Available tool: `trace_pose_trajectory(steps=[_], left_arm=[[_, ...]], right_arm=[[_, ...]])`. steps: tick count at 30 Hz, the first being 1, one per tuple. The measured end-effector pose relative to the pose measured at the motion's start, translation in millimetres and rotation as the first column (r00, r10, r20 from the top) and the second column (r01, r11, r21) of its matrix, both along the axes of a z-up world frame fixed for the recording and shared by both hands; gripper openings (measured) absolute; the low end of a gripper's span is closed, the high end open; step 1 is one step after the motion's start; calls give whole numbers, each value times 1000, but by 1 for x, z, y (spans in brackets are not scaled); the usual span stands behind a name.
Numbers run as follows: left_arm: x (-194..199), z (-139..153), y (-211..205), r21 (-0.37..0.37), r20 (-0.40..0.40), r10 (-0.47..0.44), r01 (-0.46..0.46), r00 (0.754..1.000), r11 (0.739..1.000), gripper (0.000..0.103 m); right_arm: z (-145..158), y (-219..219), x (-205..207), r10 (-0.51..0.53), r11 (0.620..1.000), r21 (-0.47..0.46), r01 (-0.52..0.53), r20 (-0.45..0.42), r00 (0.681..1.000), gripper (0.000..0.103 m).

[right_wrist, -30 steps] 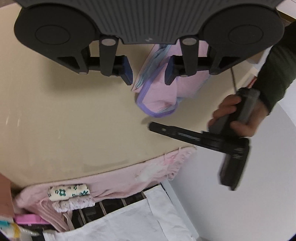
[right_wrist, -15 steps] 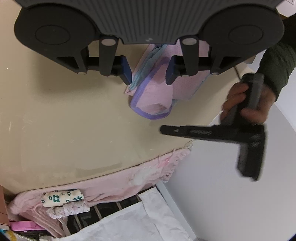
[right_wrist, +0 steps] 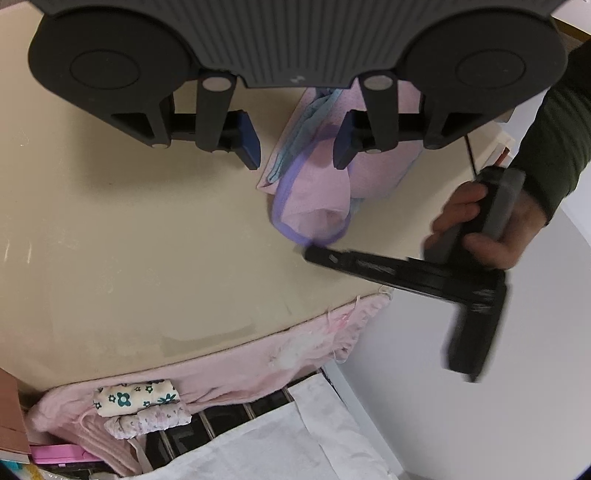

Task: Fold clothes

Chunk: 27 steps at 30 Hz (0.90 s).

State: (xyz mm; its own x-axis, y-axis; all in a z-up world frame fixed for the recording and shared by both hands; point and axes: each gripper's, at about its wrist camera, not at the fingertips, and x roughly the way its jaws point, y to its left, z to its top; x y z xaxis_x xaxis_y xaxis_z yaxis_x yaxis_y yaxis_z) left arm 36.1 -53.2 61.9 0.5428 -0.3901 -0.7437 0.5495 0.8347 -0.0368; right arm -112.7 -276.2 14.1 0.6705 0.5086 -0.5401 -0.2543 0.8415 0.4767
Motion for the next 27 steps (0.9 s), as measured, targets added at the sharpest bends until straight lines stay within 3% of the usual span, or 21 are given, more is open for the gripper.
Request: trace_pose_trajectory(steps=[4, 7, 10, 14, 16, 18, 22, 26, 27], left_arm=[[-59, 16, 33, -154, 129, 128, -108, 983, 982, 0], [-105, 12, 54, -266, 180, 248, -195, 952, 944, 0], [-138, -9, 77, -357, 134, 356, -290, 925, 888, 0], [-154, -34, 83, -369, 46, 368, -326, 929, 870, 1], [-163, -30, 81, -360, 74, 362, -314, 929, 879, 10], [-169, -25, 71, -323, 132, 333, -277, 934, 905, 20], [-182, -26, 38, -238, 181, 275, -229, 944, 944, 20], [-173, -42, 33, -217, 124, 268, -237, 955, 947, 19], [-171, -45, 37, -223, 114, 264, -234, 958, 946, 14]], right_arm=[[2, 3, 2, 13, 1000, -10, -13, 26, 1000, 44], [6, 5, 4, 31, 999, -21, -29, 56, 998, 44], [8, 14, 0, 76, 996, -59, -70, 94, 993, 43], [8, 25, 4, 111, 988, -116, -101, 87, 990, 42], [17, 21, 15, 96, 990, -108, -85, 102, 990, 42], [24, 15, 39, 98, 992, -95, -88, 105, 990, 42], [24, 26, 101, 160, 971, -188, -145, 64, 985, 39], [13, 60, 132, 274, 918, -300, -259, 11, 962, 38], [10, 68, 134, 305, 902, -322, -287, 4, 952, 37]])
